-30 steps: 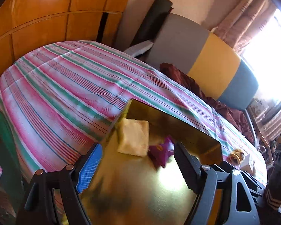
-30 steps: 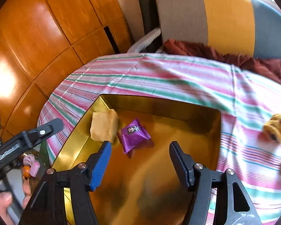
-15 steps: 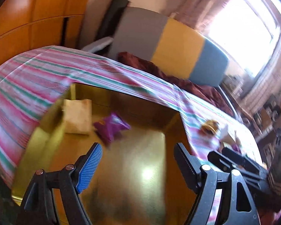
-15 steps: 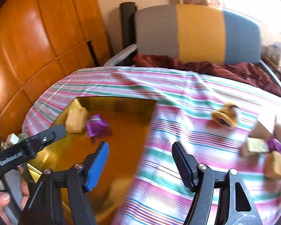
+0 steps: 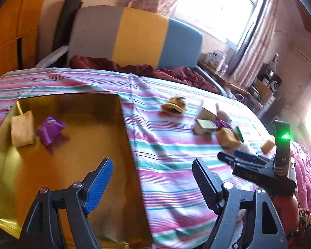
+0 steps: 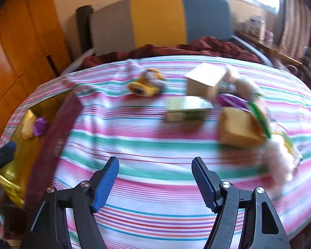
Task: Organize objects
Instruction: 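Grasp the WEIDAN cracker packet with the right tool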
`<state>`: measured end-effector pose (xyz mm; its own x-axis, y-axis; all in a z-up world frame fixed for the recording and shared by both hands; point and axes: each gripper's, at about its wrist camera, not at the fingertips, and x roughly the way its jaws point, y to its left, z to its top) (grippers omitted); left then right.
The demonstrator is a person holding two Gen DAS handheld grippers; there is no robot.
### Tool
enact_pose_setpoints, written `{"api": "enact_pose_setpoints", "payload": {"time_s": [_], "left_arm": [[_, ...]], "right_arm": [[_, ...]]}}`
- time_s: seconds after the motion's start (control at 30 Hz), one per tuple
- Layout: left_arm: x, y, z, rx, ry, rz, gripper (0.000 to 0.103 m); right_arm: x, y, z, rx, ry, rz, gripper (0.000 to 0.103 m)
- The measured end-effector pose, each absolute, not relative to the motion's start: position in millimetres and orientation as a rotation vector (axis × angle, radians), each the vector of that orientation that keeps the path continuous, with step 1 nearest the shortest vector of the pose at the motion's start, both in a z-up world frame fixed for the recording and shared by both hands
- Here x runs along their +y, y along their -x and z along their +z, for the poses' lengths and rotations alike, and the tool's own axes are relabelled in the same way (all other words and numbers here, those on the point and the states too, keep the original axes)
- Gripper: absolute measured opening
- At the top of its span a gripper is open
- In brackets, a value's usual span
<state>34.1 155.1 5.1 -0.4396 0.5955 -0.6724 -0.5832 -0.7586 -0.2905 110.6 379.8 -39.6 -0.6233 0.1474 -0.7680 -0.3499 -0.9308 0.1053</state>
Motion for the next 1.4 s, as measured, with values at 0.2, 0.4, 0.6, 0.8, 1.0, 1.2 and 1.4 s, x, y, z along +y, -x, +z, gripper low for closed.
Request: {"api": "enact_pose_setpoints", "payload": {"time_s": [0.2, 0.4, 0.6, 0.8, 1.0, 1.2, 1.4], "left_arm": [[171.1, -47.1, 1.0, -0.009, 1.048, 2.162, 0.079], [186.3, -56.2, -2.6, 0.029, 1.065, 2.133, 0.079], [199.2, -59.4, -4.2, 0.054, 1.077, 2.113, 0.079], [207.8, -59.4, -10.6, 0.061, 1.111, 2.101, 0.079], [216.9, -67.0, -13.1, 0.094, 1.118, 2.080, 0.079], [225.4, -71.8, -13.9, 0.116, 1.123, 2.056, 0.079], [240.8, -79.5, -14.0, 0.180, 1.108, 2.008, 0.080]], "right_arm": [[442.8, -144.3, -32.8, 0.262, 1.030, 2.433, 0.073], [505.4, -160.7, -48.3, 0.344, 1.058, 2.337, 0.073], [490.3, -175.9, -54.7, 0.557, 1.112, 2.536, 0.073], [497.5, -202.3, -26.6, 0.533, 0.876, 2.570, 0.076], [554.7, -185.5, -36.5, 0.366, 0.966, 2.328, 0.076], [557.1, -157.2, -63.4, 0.237, 1.184, 2.364, 0.072], [560.0, -157.7, -80.9, 0.306, 1.122, 2.346, 0.065]]}}
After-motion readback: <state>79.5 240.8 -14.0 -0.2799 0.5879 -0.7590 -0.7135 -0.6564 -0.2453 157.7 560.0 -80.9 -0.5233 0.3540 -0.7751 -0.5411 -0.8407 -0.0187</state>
